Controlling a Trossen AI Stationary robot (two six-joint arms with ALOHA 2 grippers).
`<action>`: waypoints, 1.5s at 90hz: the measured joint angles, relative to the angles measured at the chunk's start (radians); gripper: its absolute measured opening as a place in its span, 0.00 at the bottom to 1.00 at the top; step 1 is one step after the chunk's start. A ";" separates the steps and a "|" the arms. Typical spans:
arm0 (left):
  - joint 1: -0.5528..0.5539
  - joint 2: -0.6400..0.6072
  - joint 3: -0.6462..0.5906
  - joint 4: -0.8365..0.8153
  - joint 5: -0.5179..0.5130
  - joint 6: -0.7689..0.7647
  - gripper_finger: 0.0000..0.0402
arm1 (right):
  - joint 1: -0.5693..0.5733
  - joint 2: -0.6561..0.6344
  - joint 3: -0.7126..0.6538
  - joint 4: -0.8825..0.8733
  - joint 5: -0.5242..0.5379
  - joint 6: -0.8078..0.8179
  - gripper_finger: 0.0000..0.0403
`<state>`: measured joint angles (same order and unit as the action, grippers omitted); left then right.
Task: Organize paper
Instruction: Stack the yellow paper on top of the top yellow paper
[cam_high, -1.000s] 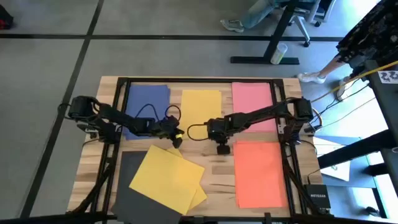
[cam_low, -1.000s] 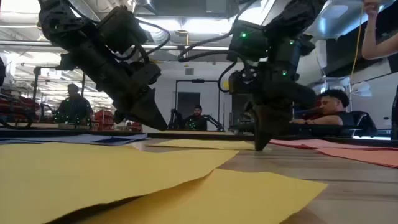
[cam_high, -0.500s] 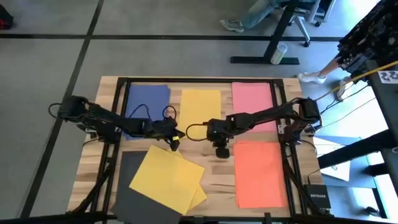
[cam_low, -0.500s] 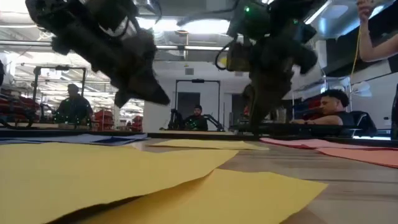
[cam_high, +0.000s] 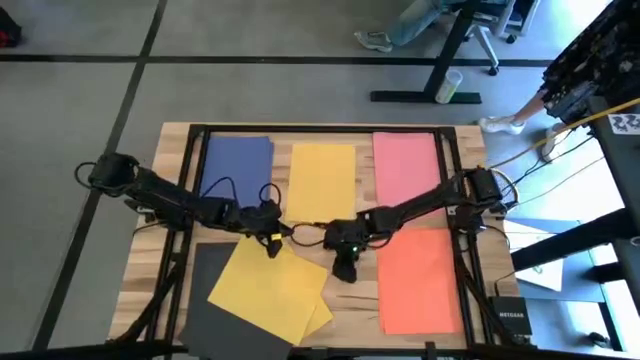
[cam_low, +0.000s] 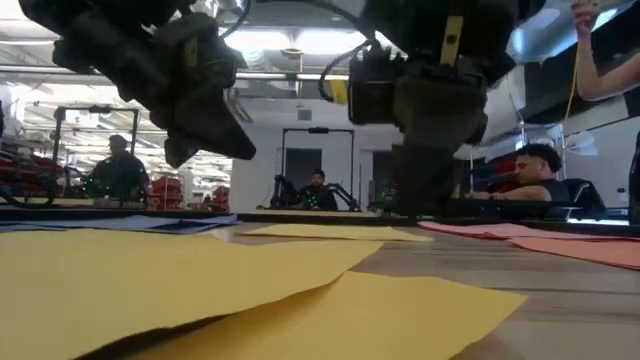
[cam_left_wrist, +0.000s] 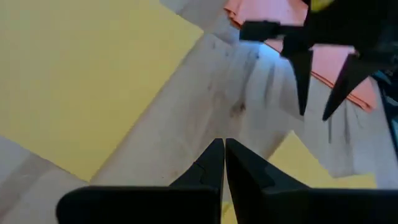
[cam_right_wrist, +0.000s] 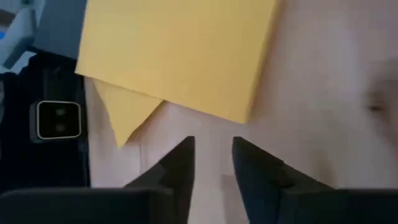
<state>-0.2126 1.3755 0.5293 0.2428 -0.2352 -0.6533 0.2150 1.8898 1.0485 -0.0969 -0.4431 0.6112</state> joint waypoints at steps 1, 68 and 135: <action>-0.001 0.000 0.000 -0.001 0.000 0.000 0.00 | 0.002 0.004 0.000 0.004 0.001 0.004 0.28; -0.016 0.001 0.000 -0.025 -0.006 0.005 0.00 | -0.019 0.146 0.004 0.264 -0.042 0.141 0.17; -0.145 -0.076 0.025 0.221 -0.103 0.223 0.00 | -0.090 -0.114 -0.001 0.111 0.162 0.019 0.00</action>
<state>-0.3571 1.2997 0.5543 0.4640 -0.3385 -0.4303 0.1253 1.7754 1.0473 0.0138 -0.2806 0.6298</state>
